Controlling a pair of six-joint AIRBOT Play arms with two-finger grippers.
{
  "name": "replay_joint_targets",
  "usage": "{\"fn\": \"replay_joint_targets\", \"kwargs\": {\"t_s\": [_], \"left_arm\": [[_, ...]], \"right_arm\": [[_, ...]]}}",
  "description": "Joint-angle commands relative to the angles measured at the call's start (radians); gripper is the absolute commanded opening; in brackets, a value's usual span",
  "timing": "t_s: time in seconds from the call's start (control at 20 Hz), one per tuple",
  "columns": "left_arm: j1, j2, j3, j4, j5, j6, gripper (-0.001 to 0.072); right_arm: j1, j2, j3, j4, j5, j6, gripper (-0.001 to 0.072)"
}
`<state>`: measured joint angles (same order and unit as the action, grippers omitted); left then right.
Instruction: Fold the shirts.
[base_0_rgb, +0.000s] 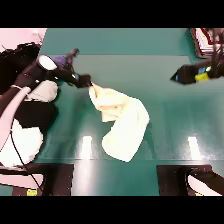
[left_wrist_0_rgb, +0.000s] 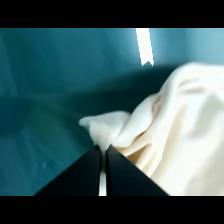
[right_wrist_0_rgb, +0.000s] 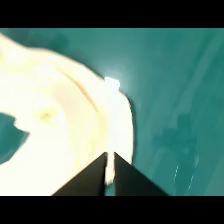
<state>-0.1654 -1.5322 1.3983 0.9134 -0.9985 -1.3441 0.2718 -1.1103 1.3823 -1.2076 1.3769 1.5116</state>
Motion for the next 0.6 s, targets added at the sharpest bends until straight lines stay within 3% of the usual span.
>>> {"fn": "replay_joint_targets", "kwargs": {"t_s": [0.0,0.25,0.55], "left_arm": [[0.065,0.054,0.103,0.031,-0.007,0.003,0.0023],[0.061,0.053,0.117,0.031,-0.036,0.003,0.0023],[0.061,0.053,0.117,0.047,-0.042,0.002,0.0022]], "right_arm": [[0.007,0.005,-0.249,-0.003,-0.031,0.082,0.0483],[0.085,-0.185,-0.467,0.287,-0.228,-0.032,0.0483],[0.216,-0.397,-0.414,0.324,-0.311,-0.060,0.0437]]}}
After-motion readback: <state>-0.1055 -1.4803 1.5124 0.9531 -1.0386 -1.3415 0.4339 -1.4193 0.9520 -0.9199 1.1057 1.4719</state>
